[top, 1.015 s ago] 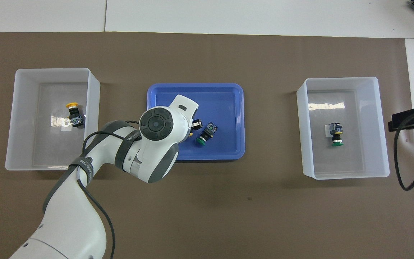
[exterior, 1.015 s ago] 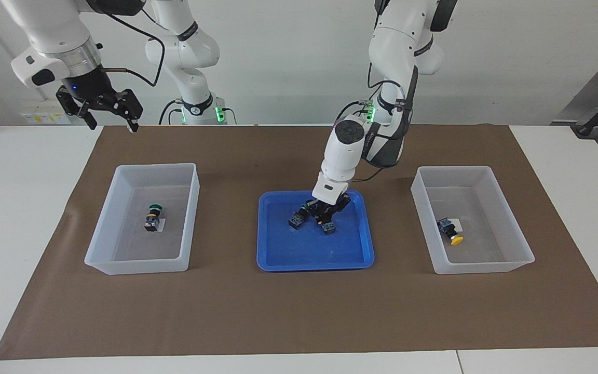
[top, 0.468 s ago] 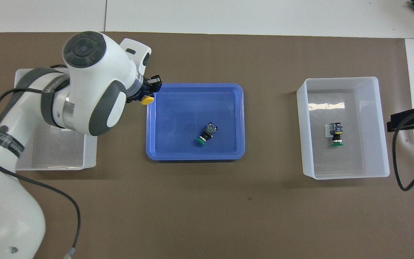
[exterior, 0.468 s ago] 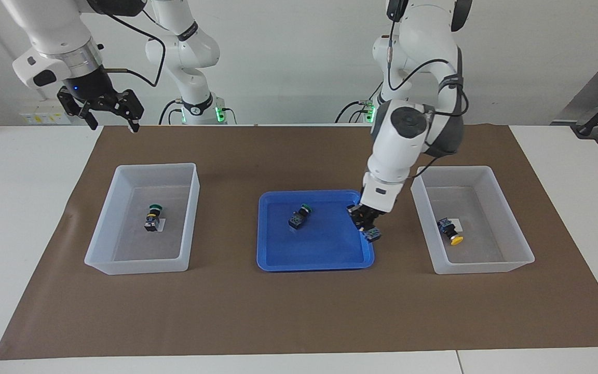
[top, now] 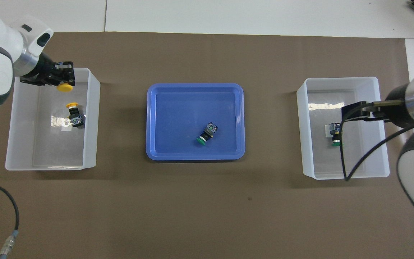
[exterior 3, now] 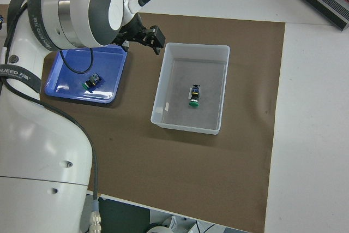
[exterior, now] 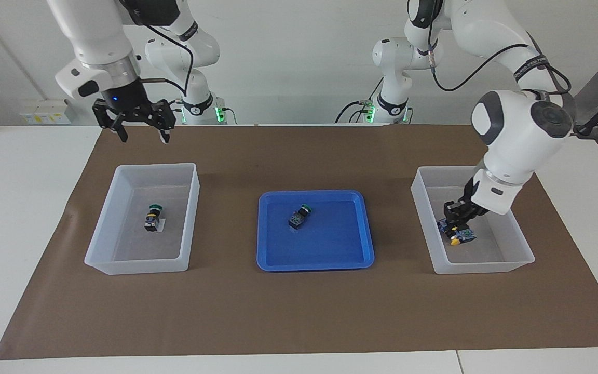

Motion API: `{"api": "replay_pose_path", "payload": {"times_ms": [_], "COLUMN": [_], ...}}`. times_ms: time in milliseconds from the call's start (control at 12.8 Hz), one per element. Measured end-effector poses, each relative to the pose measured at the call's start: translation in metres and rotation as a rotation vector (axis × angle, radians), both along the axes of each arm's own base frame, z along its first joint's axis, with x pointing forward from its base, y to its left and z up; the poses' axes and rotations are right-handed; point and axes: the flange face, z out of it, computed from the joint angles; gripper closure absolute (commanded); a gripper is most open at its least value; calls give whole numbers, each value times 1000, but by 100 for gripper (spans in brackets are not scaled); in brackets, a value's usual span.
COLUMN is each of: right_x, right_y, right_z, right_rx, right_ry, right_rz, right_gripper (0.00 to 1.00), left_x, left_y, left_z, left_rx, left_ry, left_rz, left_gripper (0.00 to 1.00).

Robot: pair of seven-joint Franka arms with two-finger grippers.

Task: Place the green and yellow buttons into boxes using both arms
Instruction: 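Carry the yellow button to the left bin while the right gripper reaches the tray, then release the yellow button into the bin while the right gripper grasps a green button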

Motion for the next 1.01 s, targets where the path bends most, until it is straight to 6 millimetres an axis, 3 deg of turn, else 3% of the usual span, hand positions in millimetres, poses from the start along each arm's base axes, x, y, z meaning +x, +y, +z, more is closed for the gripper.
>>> {"api": "replay_pose_path", "payload": {"times_ms": [156,312,625,1015], "right_x": [13,24,30,26], "right_y": [59,107,192,252], "right_z": [-36,-72,-139,-203], "right_rx": [35,66,107,173], "right_ry": [-14,-28,-49,-28], "right_rz": [-39,-92,-257,-403], "right_gripper": [0,0,0,0], "left_x": [-6,-20,-47,-53], "left_y": [59,88,78,88], "left_z": [-17,-47,-100,-150], "left_rx": [4,10,15,28], "left_ry": [-1,-21,-45,-87], "left_rz": [-65,-86,-99,-102], "left_gripper": [100,100,100,100]}}
